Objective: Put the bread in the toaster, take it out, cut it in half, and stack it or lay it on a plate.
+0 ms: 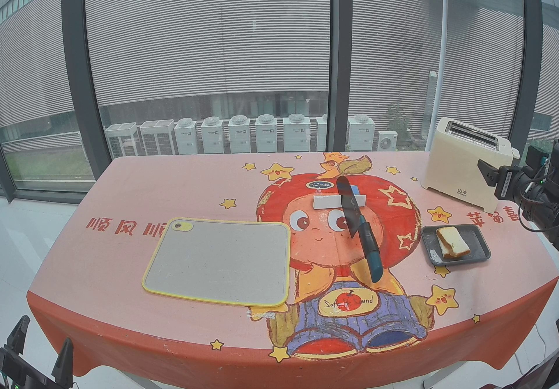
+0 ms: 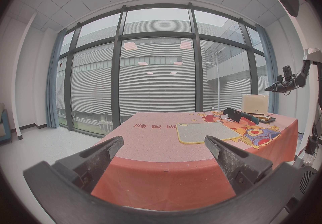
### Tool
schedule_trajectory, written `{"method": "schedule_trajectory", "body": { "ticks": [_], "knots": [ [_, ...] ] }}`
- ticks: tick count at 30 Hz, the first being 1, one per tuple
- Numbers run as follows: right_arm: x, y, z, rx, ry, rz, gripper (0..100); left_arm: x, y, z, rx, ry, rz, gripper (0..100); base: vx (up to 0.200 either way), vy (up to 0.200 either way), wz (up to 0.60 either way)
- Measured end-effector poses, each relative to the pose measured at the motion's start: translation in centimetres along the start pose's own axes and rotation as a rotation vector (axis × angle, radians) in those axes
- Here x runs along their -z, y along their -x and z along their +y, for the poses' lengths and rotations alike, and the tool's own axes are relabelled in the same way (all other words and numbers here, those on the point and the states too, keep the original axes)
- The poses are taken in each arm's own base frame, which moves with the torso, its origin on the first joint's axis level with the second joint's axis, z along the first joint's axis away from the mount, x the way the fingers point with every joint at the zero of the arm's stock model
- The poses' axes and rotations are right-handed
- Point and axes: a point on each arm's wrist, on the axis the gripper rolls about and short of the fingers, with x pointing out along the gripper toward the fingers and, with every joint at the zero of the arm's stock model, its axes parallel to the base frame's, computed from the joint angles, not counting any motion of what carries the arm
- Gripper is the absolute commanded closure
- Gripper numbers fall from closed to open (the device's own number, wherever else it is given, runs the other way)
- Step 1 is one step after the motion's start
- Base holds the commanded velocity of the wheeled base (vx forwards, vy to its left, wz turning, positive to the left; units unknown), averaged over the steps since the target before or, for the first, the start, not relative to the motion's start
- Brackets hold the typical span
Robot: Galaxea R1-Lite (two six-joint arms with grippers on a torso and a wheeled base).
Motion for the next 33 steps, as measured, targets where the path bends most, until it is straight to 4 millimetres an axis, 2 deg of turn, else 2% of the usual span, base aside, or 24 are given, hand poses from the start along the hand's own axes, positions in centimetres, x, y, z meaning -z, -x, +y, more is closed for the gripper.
{"method": "schedule_trajectory", "body": {
  "ticks": [8, 33],
  "knots": [
    [-0.1, 1.2, -0.2, -0.002, 0.021, -0.018, 0, 0.0, 0.0, 0.0, 0.000, 0.000, 0.000, 0, 0.000, 0.000, 0.00],
    [-0.4, 7.2, -1.1, -0.014, 0.082, -0.123, 0, 0.0, 0.0, 0.0, 0.000, 0.000, 0.000, 0, 0.000, 0.000, 0.00]
  ]
}}
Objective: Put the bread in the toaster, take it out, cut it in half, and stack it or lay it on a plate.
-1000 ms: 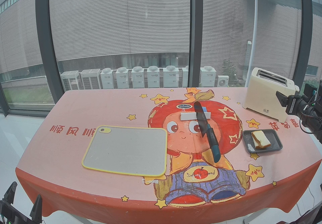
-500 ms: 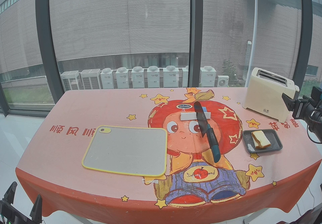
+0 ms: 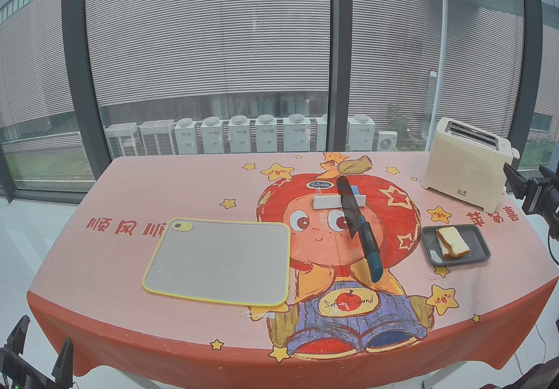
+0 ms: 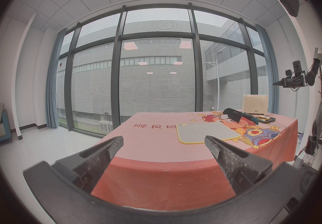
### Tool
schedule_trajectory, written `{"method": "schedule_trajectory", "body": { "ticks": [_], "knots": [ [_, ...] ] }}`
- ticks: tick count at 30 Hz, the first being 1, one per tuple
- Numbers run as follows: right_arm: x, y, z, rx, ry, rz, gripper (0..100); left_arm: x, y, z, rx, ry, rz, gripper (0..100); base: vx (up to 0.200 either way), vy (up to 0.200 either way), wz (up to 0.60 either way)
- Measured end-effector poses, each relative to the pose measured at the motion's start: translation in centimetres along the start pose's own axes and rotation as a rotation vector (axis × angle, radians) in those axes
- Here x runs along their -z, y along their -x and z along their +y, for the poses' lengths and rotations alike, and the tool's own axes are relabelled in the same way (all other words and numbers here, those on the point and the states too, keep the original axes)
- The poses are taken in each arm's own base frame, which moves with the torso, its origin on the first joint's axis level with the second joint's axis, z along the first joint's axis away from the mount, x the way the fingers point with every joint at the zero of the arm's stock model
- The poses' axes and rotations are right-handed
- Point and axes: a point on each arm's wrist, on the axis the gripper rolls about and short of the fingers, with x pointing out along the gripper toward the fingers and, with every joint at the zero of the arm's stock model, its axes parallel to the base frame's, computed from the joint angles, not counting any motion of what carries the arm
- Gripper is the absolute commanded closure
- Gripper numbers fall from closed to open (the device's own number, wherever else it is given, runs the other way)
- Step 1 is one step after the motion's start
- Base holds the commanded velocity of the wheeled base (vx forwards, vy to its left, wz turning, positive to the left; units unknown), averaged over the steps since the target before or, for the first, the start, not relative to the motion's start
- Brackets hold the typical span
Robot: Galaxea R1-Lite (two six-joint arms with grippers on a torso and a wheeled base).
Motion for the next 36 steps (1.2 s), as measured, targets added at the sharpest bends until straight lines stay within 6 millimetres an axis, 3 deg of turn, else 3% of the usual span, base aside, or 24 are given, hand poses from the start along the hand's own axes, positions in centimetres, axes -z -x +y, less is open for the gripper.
{"method": "schedule_trajectory", "body": {
  "ticks": [36],
  "knots": [
    [-0.2, 4.6, -0.8, 0.004, 0.043, -0.109, 0, 0.0, 0.0, 0.0, 0.000, 0.000, 0.000, 0, 0.000, 0.000, 0.00]
  ]
}}
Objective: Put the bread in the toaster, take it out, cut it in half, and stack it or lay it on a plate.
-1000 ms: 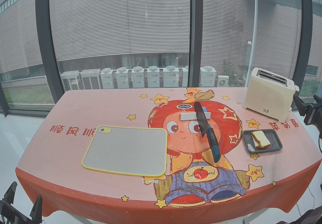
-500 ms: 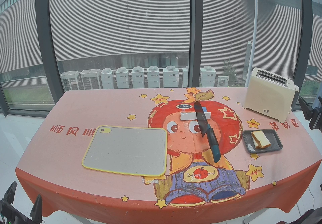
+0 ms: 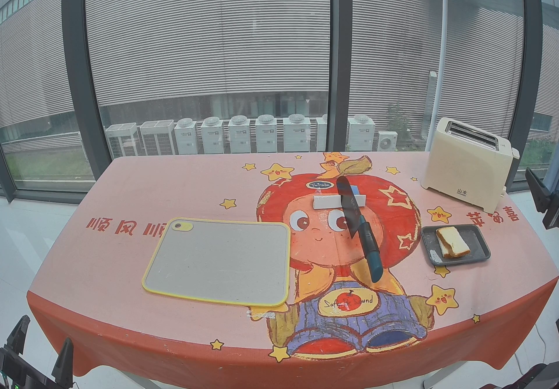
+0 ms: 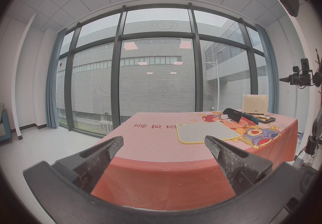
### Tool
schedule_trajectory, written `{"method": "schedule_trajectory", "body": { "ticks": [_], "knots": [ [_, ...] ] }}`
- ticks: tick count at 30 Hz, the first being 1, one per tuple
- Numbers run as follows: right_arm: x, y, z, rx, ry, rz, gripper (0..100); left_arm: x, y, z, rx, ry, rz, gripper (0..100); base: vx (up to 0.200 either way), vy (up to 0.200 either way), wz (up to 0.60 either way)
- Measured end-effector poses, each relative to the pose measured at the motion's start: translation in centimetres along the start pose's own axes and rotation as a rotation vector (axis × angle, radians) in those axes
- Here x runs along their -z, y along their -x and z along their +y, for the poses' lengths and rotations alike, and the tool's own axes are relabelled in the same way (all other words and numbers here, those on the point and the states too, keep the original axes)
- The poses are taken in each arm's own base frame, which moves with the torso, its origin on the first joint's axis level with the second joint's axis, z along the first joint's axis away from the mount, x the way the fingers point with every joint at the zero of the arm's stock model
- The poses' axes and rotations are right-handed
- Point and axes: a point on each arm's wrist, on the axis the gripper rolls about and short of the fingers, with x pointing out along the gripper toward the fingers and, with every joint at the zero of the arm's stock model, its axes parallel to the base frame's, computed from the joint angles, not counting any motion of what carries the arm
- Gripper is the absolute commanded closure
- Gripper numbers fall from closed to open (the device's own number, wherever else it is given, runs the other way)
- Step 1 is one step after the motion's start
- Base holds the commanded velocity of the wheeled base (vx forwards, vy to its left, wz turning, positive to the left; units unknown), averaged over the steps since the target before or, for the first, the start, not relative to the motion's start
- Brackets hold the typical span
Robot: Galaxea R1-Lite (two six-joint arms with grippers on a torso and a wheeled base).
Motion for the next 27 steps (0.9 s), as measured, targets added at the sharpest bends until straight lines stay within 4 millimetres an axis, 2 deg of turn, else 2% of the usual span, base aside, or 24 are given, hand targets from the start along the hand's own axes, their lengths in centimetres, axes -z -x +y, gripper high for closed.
{"method": "schedule_trajectory", "body": {
  "ticks": [27],
  "knots": [
    [3.4, 3.8, -0.4, 0.006, 0.008, 0.036, 0, 0.0, 0.0, 0.0, 0.000, 0.000, 0.000, 0, 0.000, 0.000, 0.00]
  ]
}}
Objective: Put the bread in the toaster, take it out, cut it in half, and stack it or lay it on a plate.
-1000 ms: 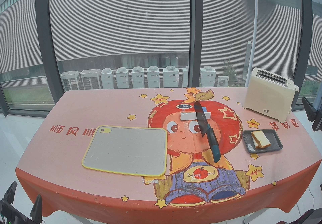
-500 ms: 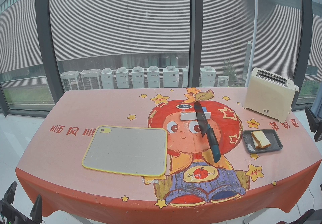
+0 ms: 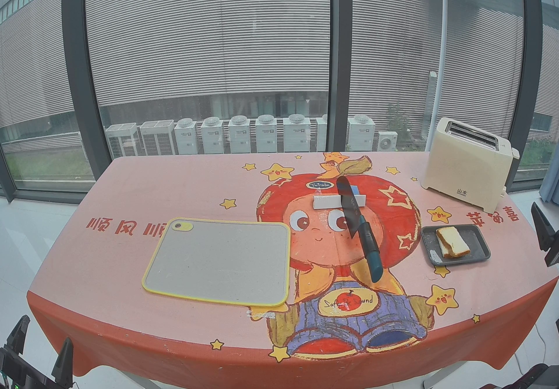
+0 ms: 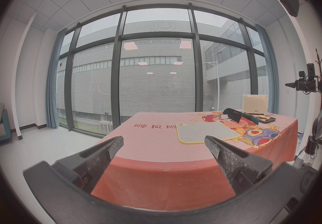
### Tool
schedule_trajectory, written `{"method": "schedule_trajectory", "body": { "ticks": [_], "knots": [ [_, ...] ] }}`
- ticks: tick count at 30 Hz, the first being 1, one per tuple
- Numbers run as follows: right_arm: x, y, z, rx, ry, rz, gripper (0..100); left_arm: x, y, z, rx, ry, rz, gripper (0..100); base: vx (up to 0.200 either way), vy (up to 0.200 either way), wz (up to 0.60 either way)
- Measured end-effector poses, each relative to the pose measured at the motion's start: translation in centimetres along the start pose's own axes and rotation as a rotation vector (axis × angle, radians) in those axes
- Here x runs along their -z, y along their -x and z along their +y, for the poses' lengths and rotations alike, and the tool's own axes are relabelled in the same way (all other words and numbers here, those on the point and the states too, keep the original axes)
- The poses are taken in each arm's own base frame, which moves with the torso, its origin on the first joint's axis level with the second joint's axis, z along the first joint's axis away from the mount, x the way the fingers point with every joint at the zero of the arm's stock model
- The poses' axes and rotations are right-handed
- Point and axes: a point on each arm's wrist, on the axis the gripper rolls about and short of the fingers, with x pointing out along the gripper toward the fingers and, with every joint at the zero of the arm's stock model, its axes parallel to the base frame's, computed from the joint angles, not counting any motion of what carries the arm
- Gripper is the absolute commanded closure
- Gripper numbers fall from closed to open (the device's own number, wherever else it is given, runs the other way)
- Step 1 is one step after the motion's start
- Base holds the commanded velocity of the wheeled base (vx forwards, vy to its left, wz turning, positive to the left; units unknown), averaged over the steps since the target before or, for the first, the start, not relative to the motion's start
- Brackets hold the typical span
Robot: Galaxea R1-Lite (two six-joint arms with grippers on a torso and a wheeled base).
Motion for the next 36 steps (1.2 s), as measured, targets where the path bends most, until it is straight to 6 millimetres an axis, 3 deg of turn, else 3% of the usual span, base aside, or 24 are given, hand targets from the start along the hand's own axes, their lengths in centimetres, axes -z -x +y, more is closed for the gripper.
{"method": "schedule_trajectory", "body": {
  "ticks": [27, 36],
  "knots": [
    [2.5, 2.7, -0.2, 0.001, 0.001, 0.007, 0, 0.0, 0.0, 0.0, 0.000, 0.000, 0.000, 0, 0.000, 0.000, 0.00],
    [4.6, 4.6, -0.4, -0.014, 0.029, 0.159, 0, 0.0, 0.0, 0.0, 0.000, 0.000, 0.000, 0, 0.000, 0.000, 0.00]
  ]
}}
